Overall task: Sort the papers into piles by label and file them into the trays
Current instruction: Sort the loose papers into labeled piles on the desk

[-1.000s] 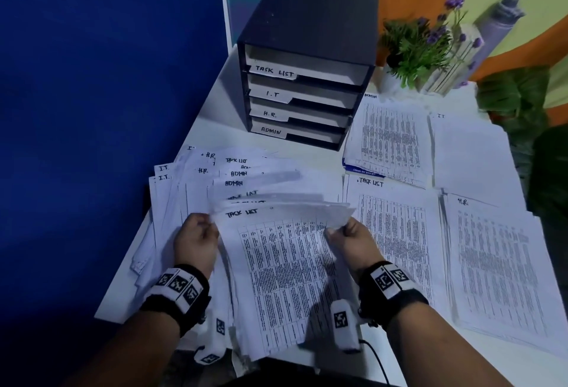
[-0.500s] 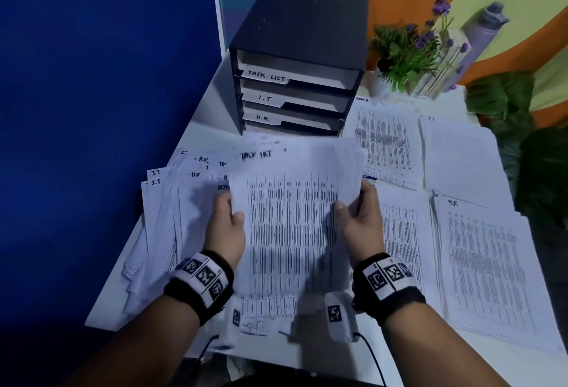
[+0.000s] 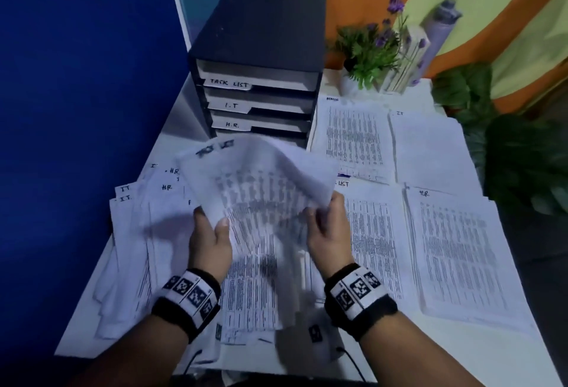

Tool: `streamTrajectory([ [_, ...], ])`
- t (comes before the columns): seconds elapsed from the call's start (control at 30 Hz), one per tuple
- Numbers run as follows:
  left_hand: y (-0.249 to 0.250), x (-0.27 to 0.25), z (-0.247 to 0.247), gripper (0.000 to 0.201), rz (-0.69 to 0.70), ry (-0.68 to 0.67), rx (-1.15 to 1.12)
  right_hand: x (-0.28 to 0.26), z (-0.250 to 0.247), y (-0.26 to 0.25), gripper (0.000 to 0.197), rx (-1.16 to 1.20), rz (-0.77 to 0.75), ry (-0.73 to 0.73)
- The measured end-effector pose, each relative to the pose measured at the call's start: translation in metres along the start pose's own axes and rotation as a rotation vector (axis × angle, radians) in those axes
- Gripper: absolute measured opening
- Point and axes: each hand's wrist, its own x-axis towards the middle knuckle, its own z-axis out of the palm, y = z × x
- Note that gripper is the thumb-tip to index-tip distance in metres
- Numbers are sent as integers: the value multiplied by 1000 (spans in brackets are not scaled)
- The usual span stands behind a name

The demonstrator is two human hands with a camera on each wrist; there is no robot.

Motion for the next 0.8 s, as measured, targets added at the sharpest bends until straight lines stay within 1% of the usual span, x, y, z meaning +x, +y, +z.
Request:
streamTrajectory([
  [0.07,2,3,8,30,73,-42,11,19,-20,7,22,-55,57,110],
  [0.1,0,7,12,27,107,-60,28,29,-33,14,21,-66,121,146],
  [0.17,-9,16,17,29,145,-92,96,44,-60,38,32,-102,284,170],
  [0.2,-15,21,17,32,145,-96,168,48,-73,51,37,-146,346,178],
  [0.27,-32,30,13,41,97,-95,407,49,-96,75,44,-262,442,182],
  [0.33,-46,34,5,54,0,-98,657,44,-113,92,46,-352,516,163],
  [0.37,-52,34,1,59,-48,-99,744,39,-120,98,46,-383,538,153],
  [0.43,-62,34,-8,68,-129,-95,819,34,-128,108,45,-443,567,142],
  [0.53,-72,34,-20,84,-239,-81,803,34,-134,112,45,-493,588,128],
  [0.57,-75,34,-23,90,-257,-76,783,36,-133,111,49,-527,583,125],
  [0.67,-79,34,-32,104,-267,-80,785,39,-118,103,71,-861,486,118],
  [0.7,-80,35,-34,108,-258,-81,805,40,-109,102,71,-902,416,108],
  [0.73,-80,35,-35,113,-249,-84,831,41,-96,97,65,-869,341,67],
  [0.8,-82,37,-37,120,-236,-78,866,39,-66,85,47,-665,242,-82],
])
